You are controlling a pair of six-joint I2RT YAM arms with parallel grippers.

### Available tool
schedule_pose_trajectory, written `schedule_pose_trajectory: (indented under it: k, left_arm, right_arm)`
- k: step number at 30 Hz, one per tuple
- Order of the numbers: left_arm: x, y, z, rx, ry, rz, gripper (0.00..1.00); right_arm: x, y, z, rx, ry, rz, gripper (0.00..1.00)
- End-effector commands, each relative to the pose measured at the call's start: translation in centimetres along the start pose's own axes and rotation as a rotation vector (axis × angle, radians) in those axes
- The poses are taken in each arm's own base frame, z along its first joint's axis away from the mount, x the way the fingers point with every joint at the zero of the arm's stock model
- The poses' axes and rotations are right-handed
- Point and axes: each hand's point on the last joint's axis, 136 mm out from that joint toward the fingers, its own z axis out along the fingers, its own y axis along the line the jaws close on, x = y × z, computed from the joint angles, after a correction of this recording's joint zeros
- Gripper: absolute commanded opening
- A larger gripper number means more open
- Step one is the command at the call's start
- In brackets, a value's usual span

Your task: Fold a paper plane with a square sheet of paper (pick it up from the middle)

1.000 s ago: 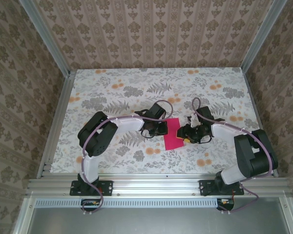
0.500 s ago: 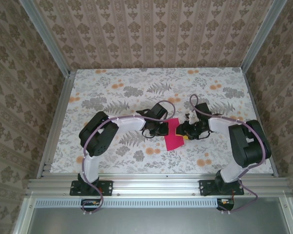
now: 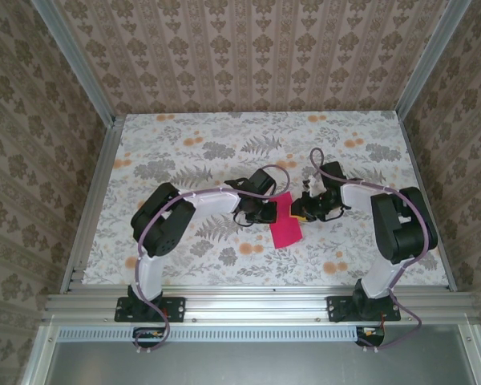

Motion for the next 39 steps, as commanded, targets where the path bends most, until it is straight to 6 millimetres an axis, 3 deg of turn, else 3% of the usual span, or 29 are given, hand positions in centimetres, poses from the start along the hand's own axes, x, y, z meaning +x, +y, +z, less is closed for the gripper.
schedule_pose_trajectory:
  k: [1, 5, 10, 20, 29, 39]
  left_arm:
    - [0.3, -0.1, 0.0, -0.017, 0.018, 0.03, 0.11]
    - [-0.5, -0.9, -1.7, -0.004, -0.035, 0.062, 0.16]
    - [0.2, -2.5, -4.2, 0.01, -0.109, 0.159, 0.32]
    - [6.0, -7.1, -4.7, -0.111, -0.132, 0.521, 0.61]
    - [7.9, -8.9, -3.4, -0.187, -0.124, 0.686, 0.7]
    - [7.6, -9.3, -2.3, -0.268, -0.123, 0.739, 0.7]
  right_arm:
    - [1.1, -0.3, 0.1, -0.014, 0.029, 0.031, 0.13]
    - [1.5, -0.3, 0.0, -0.033, -0.01, 0.09, 0.06]
    - [2.0, -0.3, -0.2, -0.075, -0.076, 0.186, 0.03]
    - [2.5, -1.0, -0.6, -0.042, -0.103, 0.266, 0.04]
    - [2.4, -0.9, -0.6, -0.04, -0.101, 0.268, 0.04]
    - [2.5, -1.2, -0.6, -0.027, -0.098, 0.269, 0.05]
